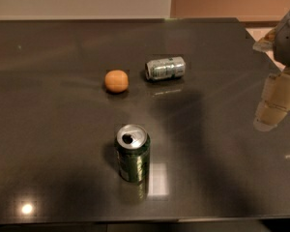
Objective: Place 7up can upright
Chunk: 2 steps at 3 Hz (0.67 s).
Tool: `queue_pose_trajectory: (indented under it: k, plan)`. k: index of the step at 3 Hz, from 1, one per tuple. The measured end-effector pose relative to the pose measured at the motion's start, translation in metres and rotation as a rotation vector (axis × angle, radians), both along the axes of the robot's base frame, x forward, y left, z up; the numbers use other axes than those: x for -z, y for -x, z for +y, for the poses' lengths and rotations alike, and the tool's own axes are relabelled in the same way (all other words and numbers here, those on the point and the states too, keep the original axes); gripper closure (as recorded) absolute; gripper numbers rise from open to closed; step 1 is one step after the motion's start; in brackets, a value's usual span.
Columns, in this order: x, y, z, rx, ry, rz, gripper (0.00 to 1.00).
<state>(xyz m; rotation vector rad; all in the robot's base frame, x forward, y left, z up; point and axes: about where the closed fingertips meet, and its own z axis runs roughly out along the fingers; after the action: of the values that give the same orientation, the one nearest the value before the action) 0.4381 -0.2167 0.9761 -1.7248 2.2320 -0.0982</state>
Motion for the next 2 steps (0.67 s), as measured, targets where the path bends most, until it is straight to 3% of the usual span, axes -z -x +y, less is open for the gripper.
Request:
queue_pose_trajectory:
  k: [2]
  plan:
    - [0.002,-0.018,0.002,-0.008,-0.011,-0.008,0.00]
